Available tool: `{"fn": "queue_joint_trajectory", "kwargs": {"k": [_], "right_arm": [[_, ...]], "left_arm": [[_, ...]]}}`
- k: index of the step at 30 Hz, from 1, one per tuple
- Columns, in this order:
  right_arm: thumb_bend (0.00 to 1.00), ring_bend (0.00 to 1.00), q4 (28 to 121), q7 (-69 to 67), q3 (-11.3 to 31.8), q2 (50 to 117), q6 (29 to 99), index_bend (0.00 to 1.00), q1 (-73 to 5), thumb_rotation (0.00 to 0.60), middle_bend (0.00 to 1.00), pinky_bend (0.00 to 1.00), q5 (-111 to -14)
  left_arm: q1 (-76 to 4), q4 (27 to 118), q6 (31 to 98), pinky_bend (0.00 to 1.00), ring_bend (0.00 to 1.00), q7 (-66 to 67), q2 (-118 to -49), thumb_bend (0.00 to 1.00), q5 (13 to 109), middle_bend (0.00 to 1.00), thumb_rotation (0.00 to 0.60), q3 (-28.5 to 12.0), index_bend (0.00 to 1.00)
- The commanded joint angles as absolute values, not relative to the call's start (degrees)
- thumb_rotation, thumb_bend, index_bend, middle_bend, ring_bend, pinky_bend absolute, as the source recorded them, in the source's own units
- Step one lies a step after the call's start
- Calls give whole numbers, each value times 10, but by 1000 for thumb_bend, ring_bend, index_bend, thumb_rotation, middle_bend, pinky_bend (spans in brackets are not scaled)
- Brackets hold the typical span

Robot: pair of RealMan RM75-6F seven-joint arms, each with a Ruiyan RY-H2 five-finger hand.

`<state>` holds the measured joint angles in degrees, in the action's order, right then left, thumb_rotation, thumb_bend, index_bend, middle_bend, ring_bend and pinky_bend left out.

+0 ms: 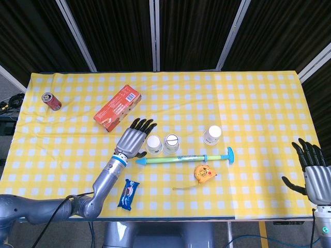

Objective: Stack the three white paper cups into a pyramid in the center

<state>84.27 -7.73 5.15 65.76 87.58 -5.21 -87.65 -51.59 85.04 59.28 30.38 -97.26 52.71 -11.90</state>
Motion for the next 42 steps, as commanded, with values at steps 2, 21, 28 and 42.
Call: {"fn": "queue_joint_trajectory", "kwargs": {"k": [2, 21, 28, 42], "right_arm": [[77, 0, 843, -69, 50, 660, 877, 25, -53, 600, 0, 0, -881], [79, 0, 981, 101, 110, 649, 718, 125, -181, 600, 0, 0, -823], [85, 0, 990, 182, 140, 684, 620, 222, -261, 600, 0, 5, -743], [139, 0, 956, 252, 161, 734, 522, 244, -361, 600, 0, 20, -555]], "left_arm": [[-474, 888, 644, 0, 0, 274, -939, 225, 578, 0, 600, -95, 53], [-193, 976, 957, 0, 0, 125, -705, 225, 828, 0, 600, 93, 0], [-174, 973, 954, 0, 0, 82, -682, 224, 838, 0, 600, 73, 0], [-157, 971, 919, 0, 0, 59, -672, 225, 857, 0, 600, 46, 0]]}}
